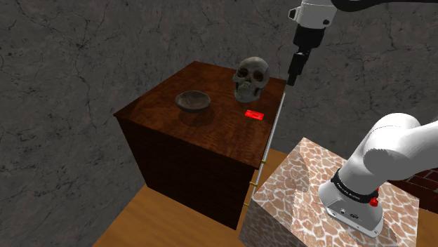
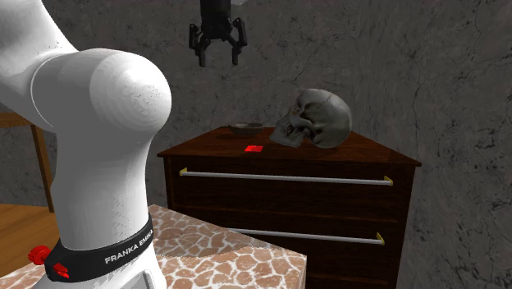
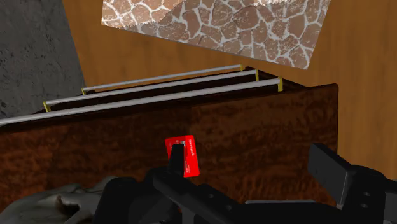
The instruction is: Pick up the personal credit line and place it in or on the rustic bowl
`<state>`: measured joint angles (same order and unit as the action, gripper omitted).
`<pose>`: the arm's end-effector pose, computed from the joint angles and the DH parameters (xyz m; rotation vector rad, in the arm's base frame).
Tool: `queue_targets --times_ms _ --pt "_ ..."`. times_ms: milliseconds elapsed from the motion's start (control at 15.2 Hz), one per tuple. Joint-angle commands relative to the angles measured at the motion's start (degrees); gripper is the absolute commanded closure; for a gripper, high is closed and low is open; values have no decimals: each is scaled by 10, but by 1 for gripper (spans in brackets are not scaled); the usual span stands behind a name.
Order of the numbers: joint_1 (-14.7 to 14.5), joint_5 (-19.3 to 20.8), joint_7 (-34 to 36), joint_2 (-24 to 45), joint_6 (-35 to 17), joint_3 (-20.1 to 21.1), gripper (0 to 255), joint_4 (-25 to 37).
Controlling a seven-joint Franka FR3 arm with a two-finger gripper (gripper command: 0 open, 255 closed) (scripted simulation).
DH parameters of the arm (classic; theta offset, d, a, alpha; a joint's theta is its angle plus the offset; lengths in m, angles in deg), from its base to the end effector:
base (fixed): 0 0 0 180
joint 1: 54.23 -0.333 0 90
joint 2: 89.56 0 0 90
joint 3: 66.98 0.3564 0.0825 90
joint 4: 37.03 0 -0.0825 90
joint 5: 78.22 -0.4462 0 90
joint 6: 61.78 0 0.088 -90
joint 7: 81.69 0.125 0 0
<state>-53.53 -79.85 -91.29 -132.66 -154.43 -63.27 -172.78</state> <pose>0.3538 0.0271 0.5857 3.1101 0.3141 -0.0032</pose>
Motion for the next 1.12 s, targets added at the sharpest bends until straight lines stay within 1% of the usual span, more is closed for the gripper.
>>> queue_targets --times_ms 0,198,396,594,726,924,1056 --pt "0 0 0 0 0 0 0 0" --pt "-3 -3 -28 -26 -104 -19 0 -81" --pt "-6 -8 -59 -35 -215 -39 0 -152" --pt "-12 -17 -95 -23 -333 -63 0 -212" --pt "-21 -27 -122 -2 -417 -82 0 -244" --pt "-47 -52 -174 52 -551 -120 0 -278" --pt "-84 -81 -221 100 -643 -159 0 -290"
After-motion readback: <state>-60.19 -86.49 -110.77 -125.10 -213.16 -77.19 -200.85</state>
